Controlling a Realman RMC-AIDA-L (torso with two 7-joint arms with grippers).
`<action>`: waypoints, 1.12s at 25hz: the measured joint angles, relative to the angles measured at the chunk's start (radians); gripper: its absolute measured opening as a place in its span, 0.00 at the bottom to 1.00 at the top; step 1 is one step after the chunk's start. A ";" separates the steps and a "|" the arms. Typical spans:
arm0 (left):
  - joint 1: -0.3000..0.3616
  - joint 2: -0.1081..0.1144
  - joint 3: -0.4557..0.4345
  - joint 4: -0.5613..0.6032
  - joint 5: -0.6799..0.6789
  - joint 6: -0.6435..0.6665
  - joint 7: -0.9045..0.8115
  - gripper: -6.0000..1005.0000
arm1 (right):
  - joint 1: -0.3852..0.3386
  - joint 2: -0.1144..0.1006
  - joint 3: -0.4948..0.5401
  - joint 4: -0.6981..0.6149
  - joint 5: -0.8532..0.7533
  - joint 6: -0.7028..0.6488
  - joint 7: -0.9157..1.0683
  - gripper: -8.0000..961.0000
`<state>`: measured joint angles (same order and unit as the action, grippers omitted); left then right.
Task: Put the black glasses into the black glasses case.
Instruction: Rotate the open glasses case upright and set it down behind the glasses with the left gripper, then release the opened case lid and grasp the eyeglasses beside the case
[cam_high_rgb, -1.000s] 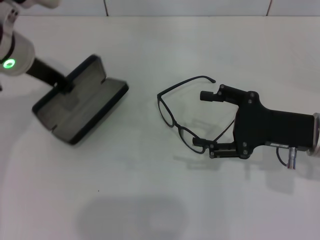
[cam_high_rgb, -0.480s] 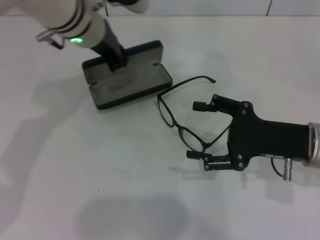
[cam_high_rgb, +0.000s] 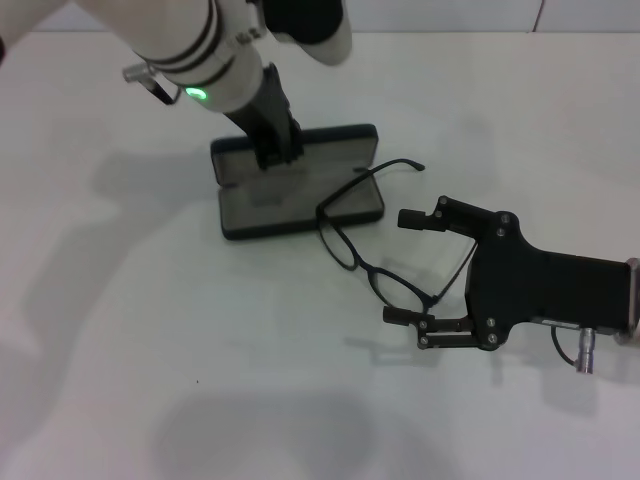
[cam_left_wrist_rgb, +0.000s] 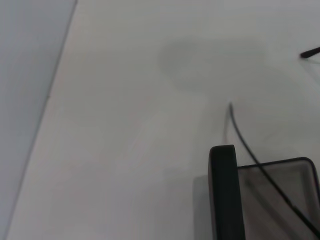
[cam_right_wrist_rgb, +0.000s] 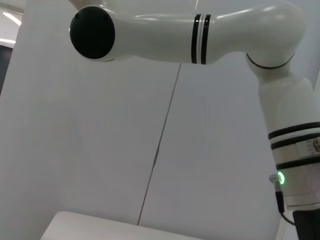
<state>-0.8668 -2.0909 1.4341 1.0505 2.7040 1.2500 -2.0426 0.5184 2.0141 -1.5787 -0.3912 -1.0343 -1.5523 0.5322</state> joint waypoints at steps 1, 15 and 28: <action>0.000 0.000 0.015 -0.005 -0.006 -0.001 -0.002 0.20 | -0.001 0.000 0.000 0.000 0.000 0.000 0.000 0.87; 0.035 -0.001 0.044 0.059 -0.022 0.014 -0.055 0.40 | -0.007 0.008 0.000 0.002 0.001 0.010 0.007 0.87; 0.505 0.002 -0.153 0.192 -1.110 -0.007 0.534 0.80 | 0.007 0.007 0.002 -0.012 0.069 0.083 0.061 0.87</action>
<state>-0.3616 -2.0890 1.2815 1.2428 1.5935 1.2427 -1.5082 0.5250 2.0212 -1.5765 -0.4033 -0.9657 -1.4694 0.5927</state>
